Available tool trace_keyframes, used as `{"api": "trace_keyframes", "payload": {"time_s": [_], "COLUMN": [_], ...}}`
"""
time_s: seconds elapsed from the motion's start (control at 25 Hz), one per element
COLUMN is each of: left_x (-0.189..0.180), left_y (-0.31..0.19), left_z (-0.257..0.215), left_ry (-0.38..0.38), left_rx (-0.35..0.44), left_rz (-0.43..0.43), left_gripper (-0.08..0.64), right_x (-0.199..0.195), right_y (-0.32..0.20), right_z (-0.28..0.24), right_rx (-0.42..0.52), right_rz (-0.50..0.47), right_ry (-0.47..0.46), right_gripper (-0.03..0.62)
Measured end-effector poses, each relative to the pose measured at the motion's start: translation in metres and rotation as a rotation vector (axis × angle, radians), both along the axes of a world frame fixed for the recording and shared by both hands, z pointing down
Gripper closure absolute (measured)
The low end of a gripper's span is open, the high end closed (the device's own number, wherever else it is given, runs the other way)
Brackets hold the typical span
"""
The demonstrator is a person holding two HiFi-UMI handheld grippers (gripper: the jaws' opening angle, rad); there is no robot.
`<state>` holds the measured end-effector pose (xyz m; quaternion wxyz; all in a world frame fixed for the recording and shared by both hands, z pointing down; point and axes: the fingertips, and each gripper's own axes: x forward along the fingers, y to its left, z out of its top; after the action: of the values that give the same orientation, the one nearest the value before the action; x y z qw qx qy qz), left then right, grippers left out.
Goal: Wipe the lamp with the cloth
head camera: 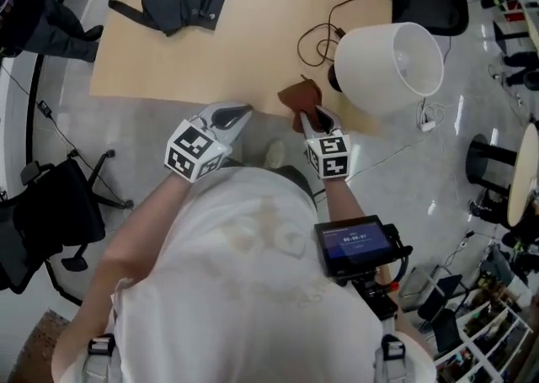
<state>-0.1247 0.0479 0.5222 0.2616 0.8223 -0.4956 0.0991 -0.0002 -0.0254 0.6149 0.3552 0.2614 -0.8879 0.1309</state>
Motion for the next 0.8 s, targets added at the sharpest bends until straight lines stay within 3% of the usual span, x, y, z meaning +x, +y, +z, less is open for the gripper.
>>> {"api": "trace_keyframes", "payload": {"time_s": [0.44,0.64,0.8], "left_x": [0.073,0.100,0.111], "left_y": [-0.027,-0.029,-0.027], "left_z": [-0.011,-0.031,-0.052], "left_ry": [0.002,0.027,0.011], "left_rx": [0.077,0.117,0.160], "left_rz": [0.351,0.438,0.486], "left_gripper": [0.558,0.558,0.558], "right_x": [0.109,0.152,0.167], "right_y": [0.045,0.037,0.014], "right_z": [-0.060,-0.130,-0.193], "right_rx": [0.108,0.278,0.419], "right_rz": [0.357,0.537,0.566], "right_ry": [-0.076,-0.266,-0.370], "right_gripper": [0.477,0.477,0.477]}}
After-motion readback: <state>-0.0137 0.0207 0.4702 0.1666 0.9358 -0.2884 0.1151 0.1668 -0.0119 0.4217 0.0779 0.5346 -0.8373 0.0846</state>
